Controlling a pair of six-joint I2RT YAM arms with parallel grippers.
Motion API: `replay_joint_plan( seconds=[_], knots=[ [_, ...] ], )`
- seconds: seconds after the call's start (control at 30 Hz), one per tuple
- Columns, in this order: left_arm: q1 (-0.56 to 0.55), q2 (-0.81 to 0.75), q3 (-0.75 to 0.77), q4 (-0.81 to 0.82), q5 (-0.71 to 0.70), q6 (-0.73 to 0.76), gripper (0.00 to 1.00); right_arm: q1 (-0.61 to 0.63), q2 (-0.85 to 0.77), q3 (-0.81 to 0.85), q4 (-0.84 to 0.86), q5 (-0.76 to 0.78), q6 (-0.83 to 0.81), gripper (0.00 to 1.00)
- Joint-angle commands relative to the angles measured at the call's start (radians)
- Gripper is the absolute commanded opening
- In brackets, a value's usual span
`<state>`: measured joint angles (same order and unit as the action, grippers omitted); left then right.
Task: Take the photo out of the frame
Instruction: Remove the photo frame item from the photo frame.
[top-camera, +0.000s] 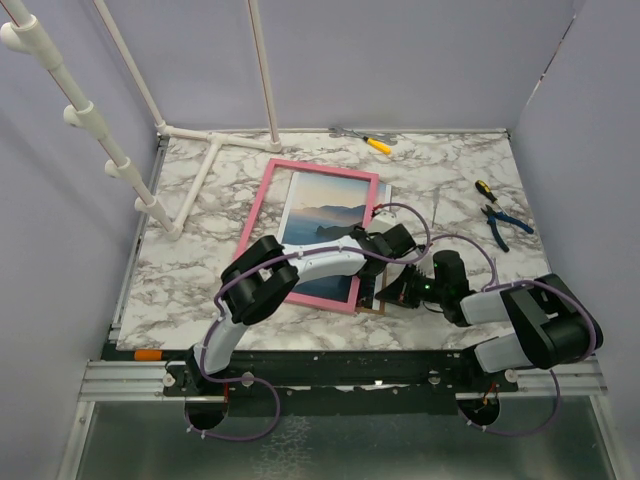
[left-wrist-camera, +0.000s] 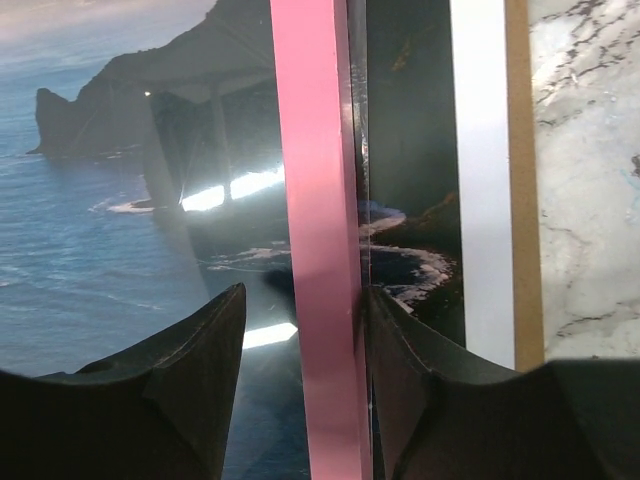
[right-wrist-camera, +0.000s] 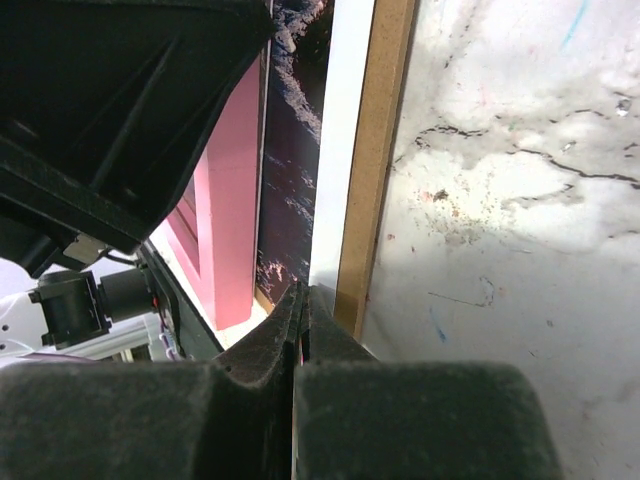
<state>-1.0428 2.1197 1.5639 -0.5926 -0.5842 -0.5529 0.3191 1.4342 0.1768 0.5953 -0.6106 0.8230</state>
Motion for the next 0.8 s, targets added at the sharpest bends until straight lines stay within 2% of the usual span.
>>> replay_joint_plan(
  seconds=[0.0, 0.27, 0.4, 0.5, 0.6, 0.77],
  knots=[
    [0.025, -0.001, -0.032, -0.095, -0.052, 0.003, 0.52, -0.003, -0.003, -0.014, -0.126, 0.107, -0.028, 0.01],
    [0.060, -0.049, -0.093, -0.072, -0.039, 0.010, 0.51, -0.003, -0.050, -0.007, -0.165, 0.106, -0.025, 0.01],
    [0.079, -0.089, -0.159, 0.020, 0.071, 0.025, 0.50, -0.003, -0.129, 0.003, -0.228, 0.093, -0.022, 0.28],
    [0.098, -0.114, -0.207, 0.096, 0.166, 0.027, 0.49, -0.003, -0.203, 0.008, -0.294, 0.102, -0.015, 0.40],
    [0.115, -0.122, -0.239, 0.145, 0.232, 0.022, 0.49, -0.003, -0.249, 0.023, -0.364, 0.111, -0.014, 0.44],
    [0.148, -0.142, -0.292, 0.209, 0.312, 0.013, 0.47, -0.003, -0.249, 0.044, -0.392, 0.079, 0.001, 0.44]
  ],
)
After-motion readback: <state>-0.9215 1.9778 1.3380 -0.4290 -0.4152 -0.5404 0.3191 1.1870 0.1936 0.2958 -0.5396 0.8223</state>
